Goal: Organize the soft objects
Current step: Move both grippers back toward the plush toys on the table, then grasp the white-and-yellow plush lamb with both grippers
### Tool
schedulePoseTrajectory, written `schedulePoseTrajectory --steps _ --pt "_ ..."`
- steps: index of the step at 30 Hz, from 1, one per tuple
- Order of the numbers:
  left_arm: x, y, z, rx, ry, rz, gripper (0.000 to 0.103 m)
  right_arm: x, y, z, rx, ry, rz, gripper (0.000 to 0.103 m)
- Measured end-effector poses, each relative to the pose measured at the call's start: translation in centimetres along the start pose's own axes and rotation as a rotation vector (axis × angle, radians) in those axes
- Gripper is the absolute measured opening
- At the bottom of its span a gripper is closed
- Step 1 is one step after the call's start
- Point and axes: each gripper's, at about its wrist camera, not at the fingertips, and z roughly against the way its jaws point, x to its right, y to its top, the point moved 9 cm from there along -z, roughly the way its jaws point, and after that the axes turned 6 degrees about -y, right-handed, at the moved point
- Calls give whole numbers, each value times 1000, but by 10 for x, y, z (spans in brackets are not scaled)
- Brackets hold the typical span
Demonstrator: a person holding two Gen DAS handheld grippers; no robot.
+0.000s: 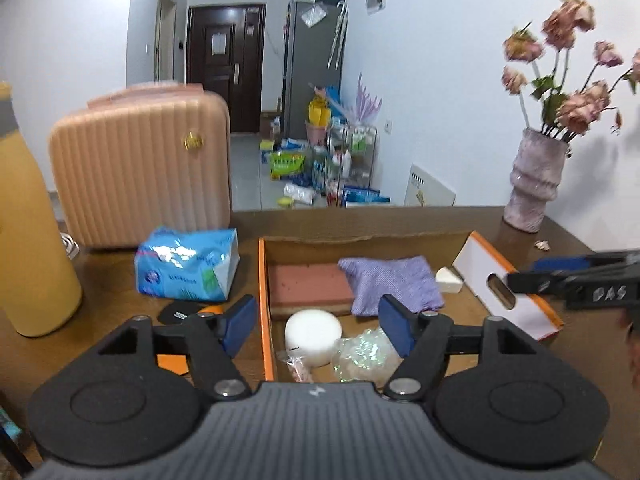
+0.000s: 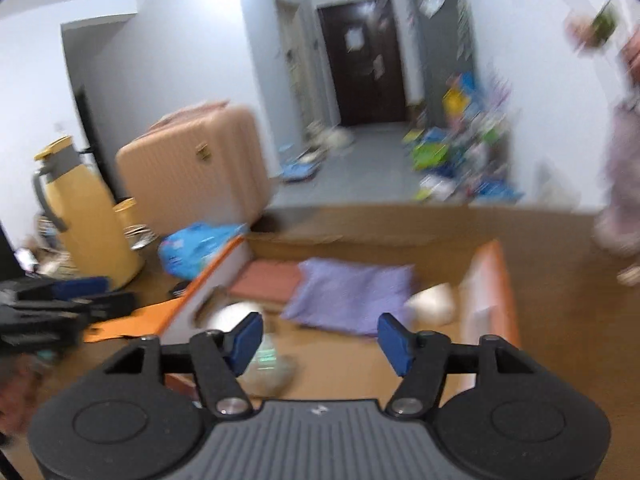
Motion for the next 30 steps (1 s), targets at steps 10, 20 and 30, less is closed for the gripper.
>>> schedulePoseTrajectory --steps 10,20,30 --pt "43 2 66 88 15 -43 75 51 -6 95 124 -99 -30 74" --pt "75 -74 140 222 72 -30 88 37 -70 168 363 -116 35 84" --pt "110 -183 187 180 2 15 96 8 -190 225 345 -28 12 85"
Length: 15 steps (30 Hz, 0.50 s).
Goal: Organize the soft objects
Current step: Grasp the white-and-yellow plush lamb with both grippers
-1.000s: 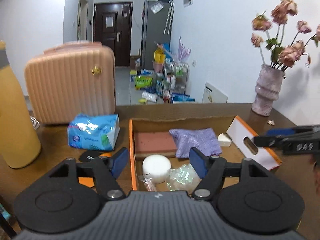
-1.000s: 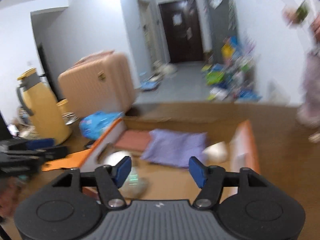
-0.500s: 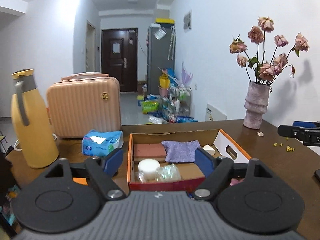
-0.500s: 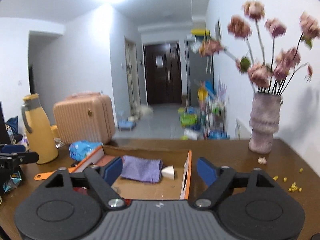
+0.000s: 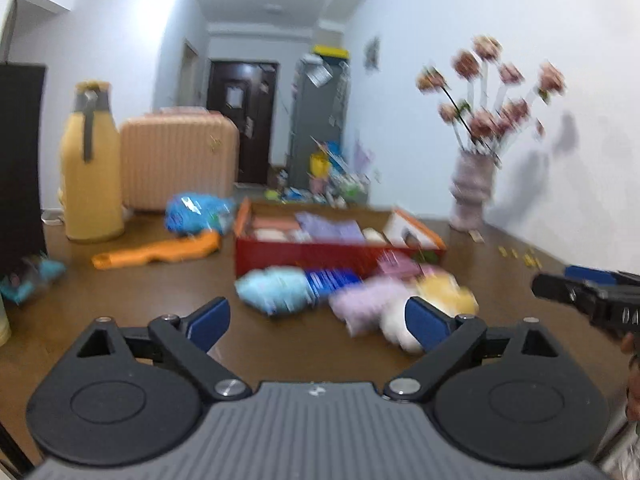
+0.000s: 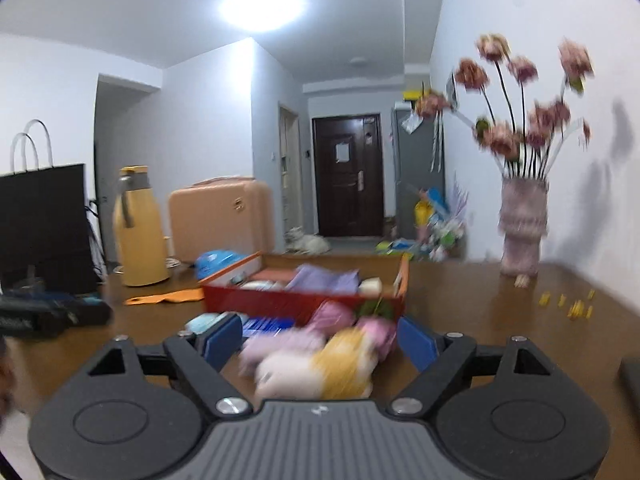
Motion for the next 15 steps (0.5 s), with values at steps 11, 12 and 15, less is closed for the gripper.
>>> schedulePoseTrajectory --steps 11,12,15 --pt "19 -34 -46 -129 -40 -41 95 15 -52 -10 -124 -20 -100 84" --pt "21 -33 -53 -136 -52 -40 95 17 -53 -13 -128 -22 -107 84" --pt "27 -24 -78 -154 -115 25 90 25 -51 -27 -139 -16 -139 84"
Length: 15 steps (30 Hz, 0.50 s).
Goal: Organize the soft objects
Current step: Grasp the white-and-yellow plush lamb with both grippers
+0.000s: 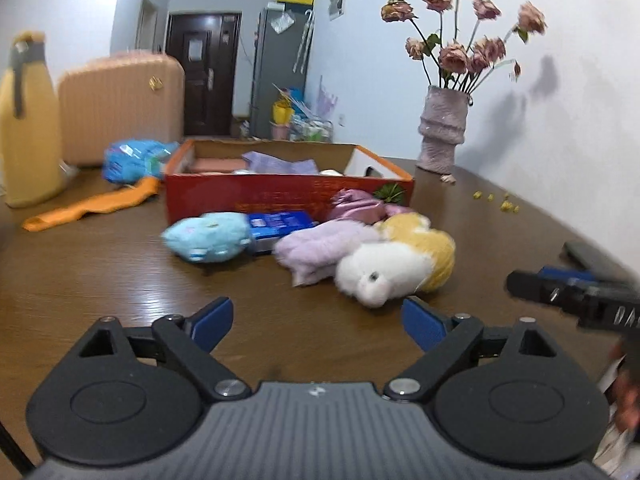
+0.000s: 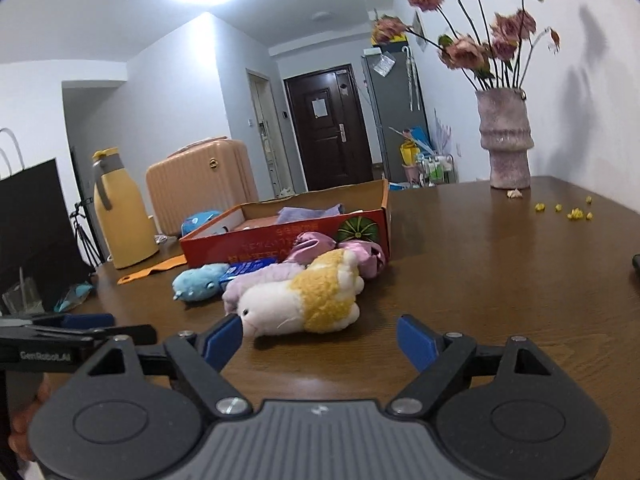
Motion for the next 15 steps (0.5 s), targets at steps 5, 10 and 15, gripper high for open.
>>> schedulePoseTrajectory --steps 5,10,15 --pt "4 13 -55 -68 -86 78 76 10 20 -42 -15 15 -52 71" --pt "3 9 -94 -161 -197 187 56 12 30 -90 -55 53 -112 55" --pt "0 2 -100 -193 -270 222 42 10 25 -111 -122 99 -171 37"
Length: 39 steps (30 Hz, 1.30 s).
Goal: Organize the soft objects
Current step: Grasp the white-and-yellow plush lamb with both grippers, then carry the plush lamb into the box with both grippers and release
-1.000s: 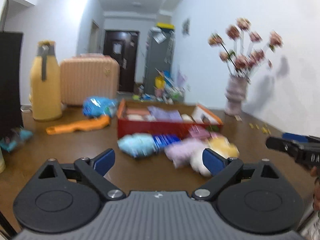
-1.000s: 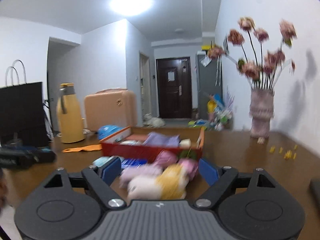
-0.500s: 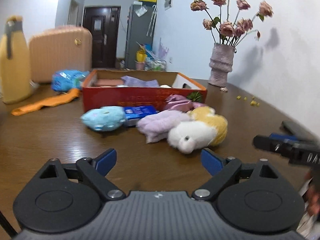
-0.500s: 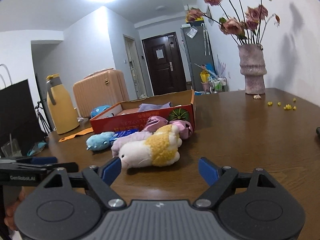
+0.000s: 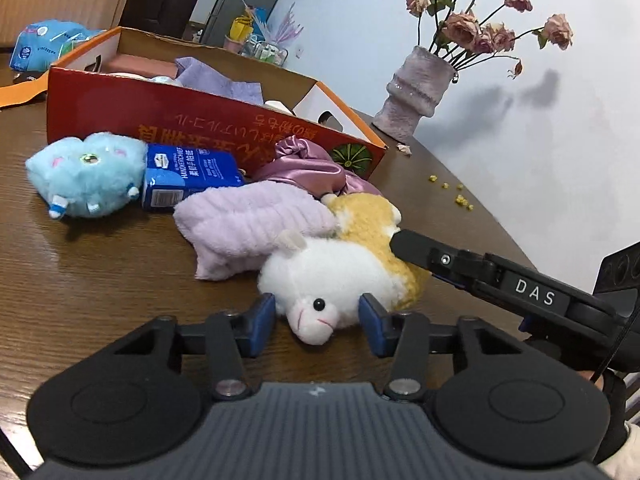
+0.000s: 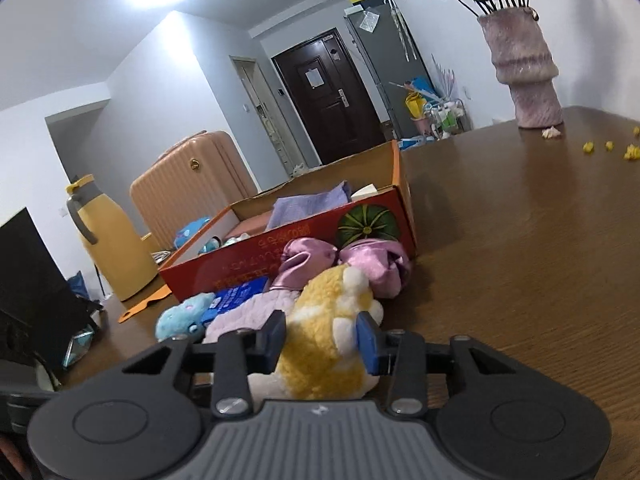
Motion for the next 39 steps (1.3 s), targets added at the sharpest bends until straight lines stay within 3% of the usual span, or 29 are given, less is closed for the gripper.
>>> schedulePoseTrajectory --steps 1,11,14,16,19,24,27,29,33,39 --pt "0 -2 4 -1 -5 -6 38 -2 -2 3 -9 2 6 37" --pt "12 -40 77 1 -21 -59 39 -41 -52 67 -77 45 45 37" --pt "18 -44 97 33 -52 -75 49 -51 -56 81 -64 51 82 39" --pt "16 -40 103 57 -38 -76 62 -51 -54 85 -51 42 78 40" --pt "6 -32 98 71 -17 -28 64 -52 -52 85 -43 12 76 50" --pt "-3 -37 79 12 -65 71 63 -49 -57 80 -57 -12 46 52" --pt "-4 -43 73 -4 -104 98 49 -47 -62 76 -84 12 17 44" --pt "-4 -41 75 4 -113 98 46 -46 -62 76 -84 13 13 43" --pt "6 -17 82 68 -139 73 46 -52 -39 79 -40 24 20 42" --pt "8 74 64 180 -145 10 46 -72 47 54 76 32 144 42"
